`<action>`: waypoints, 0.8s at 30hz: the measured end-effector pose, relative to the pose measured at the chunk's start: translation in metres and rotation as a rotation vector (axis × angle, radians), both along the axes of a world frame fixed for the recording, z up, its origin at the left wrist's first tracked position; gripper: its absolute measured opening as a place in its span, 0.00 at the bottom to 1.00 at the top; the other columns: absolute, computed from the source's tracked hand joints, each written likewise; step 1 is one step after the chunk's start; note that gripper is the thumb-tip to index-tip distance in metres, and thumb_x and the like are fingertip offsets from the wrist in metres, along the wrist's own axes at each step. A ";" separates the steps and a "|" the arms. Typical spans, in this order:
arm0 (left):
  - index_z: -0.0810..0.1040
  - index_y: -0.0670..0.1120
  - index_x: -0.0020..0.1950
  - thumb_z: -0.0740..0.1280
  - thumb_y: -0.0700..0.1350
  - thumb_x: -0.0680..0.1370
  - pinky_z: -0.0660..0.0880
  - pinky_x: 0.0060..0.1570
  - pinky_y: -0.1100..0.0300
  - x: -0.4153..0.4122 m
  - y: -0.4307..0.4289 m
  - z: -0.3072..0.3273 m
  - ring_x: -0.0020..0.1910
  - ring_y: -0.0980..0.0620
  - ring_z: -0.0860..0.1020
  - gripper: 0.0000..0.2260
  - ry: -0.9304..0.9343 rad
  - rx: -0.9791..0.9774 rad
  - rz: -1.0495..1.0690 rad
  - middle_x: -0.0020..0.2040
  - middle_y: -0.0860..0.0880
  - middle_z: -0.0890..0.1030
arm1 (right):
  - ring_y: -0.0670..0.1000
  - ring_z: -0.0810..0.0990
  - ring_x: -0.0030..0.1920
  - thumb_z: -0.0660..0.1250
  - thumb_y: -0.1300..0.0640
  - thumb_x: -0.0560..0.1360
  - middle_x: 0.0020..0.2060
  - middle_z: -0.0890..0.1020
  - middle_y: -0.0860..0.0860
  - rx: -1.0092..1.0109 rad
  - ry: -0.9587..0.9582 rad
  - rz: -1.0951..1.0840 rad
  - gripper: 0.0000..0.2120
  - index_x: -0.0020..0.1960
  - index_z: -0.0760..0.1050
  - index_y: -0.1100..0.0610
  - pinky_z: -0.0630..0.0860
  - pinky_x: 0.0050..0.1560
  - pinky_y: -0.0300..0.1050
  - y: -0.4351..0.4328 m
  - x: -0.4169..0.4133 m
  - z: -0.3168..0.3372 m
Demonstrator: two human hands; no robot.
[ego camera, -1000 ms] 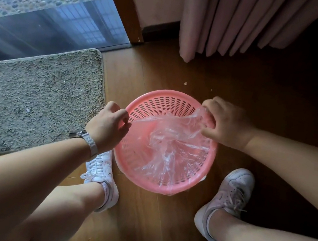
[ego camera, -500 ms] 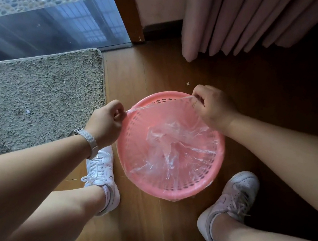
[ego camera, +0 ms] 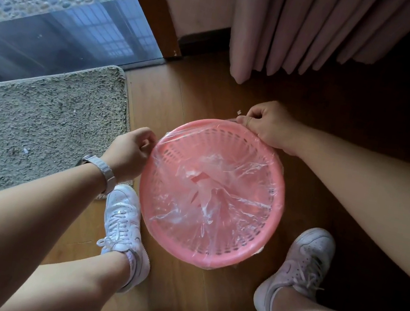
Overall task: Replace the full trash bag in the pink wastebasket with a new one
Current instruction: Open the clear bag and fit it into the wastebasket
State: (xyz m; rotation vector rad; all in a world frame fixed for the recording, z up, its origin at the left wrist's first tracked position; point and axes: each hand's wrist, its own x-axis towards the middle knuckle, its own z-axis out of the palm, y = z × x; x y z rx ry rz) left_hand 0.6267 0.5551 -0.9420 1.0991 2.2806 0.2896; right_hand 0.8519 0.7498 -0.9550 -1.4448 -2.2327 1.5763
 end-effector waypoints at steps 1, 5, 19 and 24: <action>0.77 0.49 0.42 0.63 0.41 0.78 0.66 0.30 0.64 -0.001 0.001 0.000 0.31 0.54 0.72 0.06 0.002 0.003 0.002 0.33 0.50 0.78 | 0.45 0.71 0.30 0.70 0.51 0.75 0.29 0.74 0.47 0.040 0.012 0.002 0.15 0.33 0.76 0.57 0.69 0.32 0.39 0.000 -0.002 -0.003; 0.77 0.48 0.43 0.63 0.41 0.78 0.69 0.32 0.61 -0.005 0.002 -0.001 0.32 0.50 0.74 0.06 -0.001 -0.025 -0.086 0.34 0.50 0.79 | 0.46 0.73 0.31 0.70 0.50 0.75 0.30 0.77 0.50 0.163 0.040 0.050 0.17 0.32 0.75 0.57 0.70 0.32 0.42 0.000 0.002 -0.010; 0.75 0.48 0.39 0.66 0.43 0.75 0.70 0.32 0.56 -0.004 -0.010 -0.012 0.31 0.47 0.73 0.05 0.057 -0.066 -0.296 0.30 0.53 0.75 | 0.46 0.69 0.28 0.71 0.48 0.73 0.27 0.74 0.50 0.195 0.014 0.225 0.18 0.31 0.73 0.57 0.67 0.30 0.42 -0.001 0.028 -0.025; 0.79 0.49 0.43 0.66 0.43 0.76 0.72 0.38 0.58 0.000 -0.010 -0.001 0.36 0.47 0.78 0.04 0.033 0.063 -0.158 0.36 0.51 0.80 | 0.47 0.75 0.35 0.68 0.47 0.74 0.34 0.77 0.46 0.279 0.048 0.175 0.09 0.43 0.77 0.53 0.73 0.34 0.42 -0.009 0.033 -0.001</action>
